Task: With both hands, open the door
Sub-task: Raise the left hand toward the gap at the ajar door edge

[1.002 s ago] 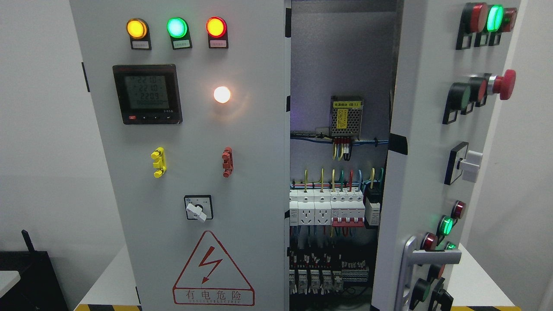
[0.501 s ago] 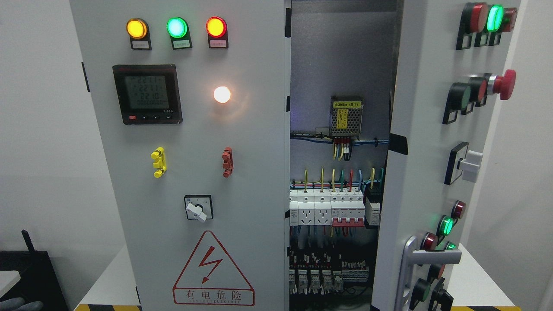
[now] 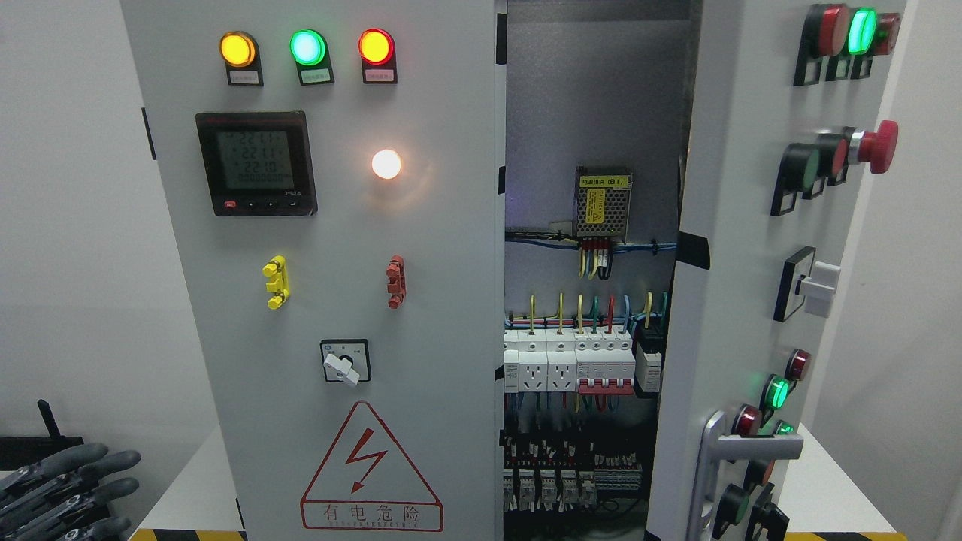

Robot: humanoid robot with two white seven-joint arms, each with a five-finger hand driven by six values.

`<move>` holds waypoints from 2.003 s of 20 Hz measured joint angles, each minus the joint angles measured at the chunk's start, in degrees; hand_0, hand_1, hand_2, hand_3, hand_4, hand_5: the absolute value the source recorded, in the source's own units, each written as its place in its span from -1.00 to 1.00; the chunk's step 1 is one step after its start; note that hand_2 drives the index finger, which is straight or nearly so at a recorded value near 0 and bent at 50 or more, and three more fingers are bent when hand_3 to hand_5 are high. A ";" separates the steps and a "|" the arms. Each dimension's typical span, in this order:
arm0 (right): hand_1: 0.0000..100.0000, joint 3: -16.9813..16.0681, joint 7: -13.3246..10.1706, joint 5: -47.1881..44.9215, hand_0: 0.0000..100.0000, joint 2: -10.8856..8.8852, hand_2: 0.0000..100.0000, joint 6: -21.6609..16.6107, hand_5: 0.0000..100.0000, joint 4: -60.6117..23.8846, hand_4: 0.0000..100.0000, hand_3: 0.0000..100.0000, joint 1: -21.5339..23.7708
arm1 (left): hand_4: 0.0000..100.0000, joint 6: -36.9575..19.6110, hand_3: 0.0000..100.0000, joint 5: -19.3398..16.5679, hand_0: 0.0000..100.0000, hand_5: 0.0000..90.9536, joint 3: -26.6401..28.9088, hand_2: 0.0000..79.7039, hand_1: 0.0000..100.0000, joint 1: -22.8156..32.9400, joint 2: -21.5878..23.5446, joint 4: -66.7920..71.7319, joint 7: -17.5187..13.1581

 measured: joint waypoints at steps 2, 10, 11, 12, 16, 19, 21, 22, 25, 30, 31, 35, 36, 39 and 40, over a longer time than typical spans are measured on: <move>-1.00 0.00 0.00 0.00 -0.24 0.00 -1.00 0.00 -1.00 0.00 -1.00 -1.00 0.00 | -1.00 1.40 -1.00 -0.04 -1.00 -1.00 -5.32 -1.00 -1.00 -7.33 0.88 0.26 0.07; -1.00 0.01 0.00 0.00 -0.24 0.01 -1.00 0.00 -1.00 0.00 -1.00 -1.00 0.00 | -1.00 2.48 -1.00 0.67 -1.00 -1.00 -31.55 -1.00 -1.00 -38.90 3.77 2.81 0.32; -1.00 0.01 0.00 0.00 -0.24 0.01 -1.00 0.00 -1.00 0.00 -1.00 -1.00 0.00 | -1.00 2.48 -1.00 1.20 -1.00 -1.00 -34.94 -1.00 -1.00 -42.98 3.99 3.26 0.32; -1.00 0.01 0.00 0.00 -0.24 0.01 -1.00 0.00 -1.00 0.00 -1.00 -1.00 0.00 | -1.00 2.49 -1.00 1.98 -1.00 -1.00 -38.79 -1.00 -1.00 -47.25 4.20 3.79 0.27; -1.00 0.01 0.00 0.00 -0.24 0.01 -1.00 0.00 -1.00 0.00 -1.00 -1.00 0.00 | -1.00 2.69 -1.00 4.30 -1.00 -1.00 -51.06 -1.00 -1.00 -59.23 4.50 5.52 0.18; -1.00 0.01 0.00 0.00 -0.24 0.01 -1.00 0.00 -1.00 0.00 -1.00 -1.00 0.00 | -1.00 2.62 -1.00 5.26 -1.00 -1.00 -58.43 -1.00 -1.00 -65.32 3.99 6.78 0.14; -1.00 0.01 0.00 0.00 -0.24 0.02 -1.00 0.00 -1.00 0.00 -1.00 -1.00 0.00 | -1.00 2.60 -1.00 5.73 -1.00 -1.00 -63.46 -1.00 -1.00 -70.03 3.39 7.70 -0.02; -1.00 0.01 0.00 0.00 -0.24 0.02 -1.00 0.00 -1.00 0.00 -1.00 -1.00 0.00 | -1.00 2.59 -1.00 6.10 -1.00 -1.00 -66.03 -1.00 -1.00 -72.46 3.08 8.13 0.02; -1.00 0.01 0.00 0.00 -0.24 0.02 -1.00 0.00 -1.00 0.00 -1.00 -1.00 0.00 | -1.00 2.56 -1.00 8.28 -1.00 -1.00 -73.60 -1.00 -1.00 -80.44 2.08 9.18 1.06; -1.00 0.01 0.00 0.00 -0.24 0.02 -1.00 0.00 -1.00 0.00 -1.00 -1.00 0.00 | -1.00 2.17 -1.00 14.72 -1.00 -1.00 -88.39 -1.00 -1.00 -96.93 -0.67 10.85 2.08; -1.00 0.01 0.00 0.00 -0.24 0.02 -1.00 0.00 -1.00 0.00 -1.00 -1.00 0.00 | -1.00 2.14 -1.00 16.00 -1.00 -1.00 -91.08 -1.00 -1.00 -99.67 -1.55 11.33 2.53; -1.00 0.01 0.00 0.00 -0.24 0.02 -1.00 0.00 -1.00 0.00 -1.00 -1.00 0.00 | -1.00 2.01 -1.00 19.77 -1.00 -1.00 -99.51 -1.00 -1.00 -107.33 -5.29 13.16 3.65; -1.00 0.01 0.00 0.00 -0.24 0.02 -1.00 0.00 -1.00 -0.01 -1.00 -1.00 0.00 | -1.00 2.01 -1.00 20.77 -1.00 -1.00 -101.40 -1.00 -1.00 -108.94 -6.43 13.71 3.73; -1.00 0.01 0.00 0.00 -0.24 0.02 -1.00 0.00 -1.00 -0.01 -1.00 -1.00 0.00 | -1.00 2.00 -1.00 23.34 -1.00 -1.00 -105.67 -1.00 -1.00 -112.68 -9.58 14.99 3.91; -1.00 0.01 0.00 0.00 -0.24 0.02 -1.00 0.00 -1.00 -0.01 -1.00 -1.00 0.00 | -1.00 1.99 -1.00 23.95 -1.00 -1.00 -106.90 -1.00 -1.00 -113.80 -10.73 15.37 3.98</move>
